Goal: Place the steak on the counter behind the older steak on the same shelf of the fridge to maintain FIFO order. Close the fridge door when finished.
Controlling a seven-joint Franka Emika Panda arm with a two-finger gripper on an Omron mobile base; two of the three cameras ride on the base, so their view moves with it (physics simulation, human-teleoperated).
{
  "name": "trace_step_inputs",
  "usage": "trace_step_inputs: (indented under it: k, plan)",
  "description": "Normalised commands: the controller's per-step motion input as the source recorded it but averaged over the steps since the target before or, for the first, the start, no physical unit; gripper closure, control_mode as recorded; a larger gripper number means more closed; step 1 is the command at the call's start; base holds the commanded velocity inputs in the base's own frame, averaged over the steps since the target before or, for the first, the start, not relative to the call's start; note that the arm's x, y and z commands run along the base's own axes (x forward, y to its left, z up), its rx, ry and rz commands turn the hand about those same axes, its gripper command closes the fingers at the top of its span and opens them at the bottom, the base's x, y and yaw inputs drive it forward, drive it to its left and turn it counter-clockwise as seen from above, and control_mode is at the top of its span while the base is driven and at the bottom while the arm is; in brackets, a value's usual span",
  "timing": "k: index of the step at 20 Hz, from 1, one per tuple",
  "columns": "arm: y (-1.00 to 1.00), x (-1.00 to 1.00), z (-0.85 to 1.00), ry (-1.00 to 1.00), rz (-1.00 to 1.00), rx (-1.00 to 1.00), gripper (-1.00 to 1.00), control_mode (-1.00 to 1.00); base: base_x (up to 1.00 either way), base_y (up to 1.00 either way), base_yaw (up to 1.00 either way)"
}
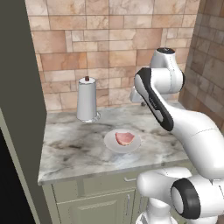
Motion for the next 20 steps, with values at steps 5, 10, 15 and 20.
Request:
trace_step_inputs:
  k: [5,10,15,20]
  plan:
    - [0.00,-0.05,-0.02,0.02,0.00,0.00,-1.00,-1.00,0.00,0.00,0.00]
    - [0.13,0.00,-0.74,0.05,-0.03,0.00,-1.00,-1.00,0.00,0.00,0.00]
    - [0.76,0.03,-1.00,0.09,-0.22,0.00,-1.00,-1.00,0.00,0.00,0.00]
    - [0.68,0.24,-0.80,0.25,-0.19,0.00,-1.00,-1.00,0.00,0.00,0.00]
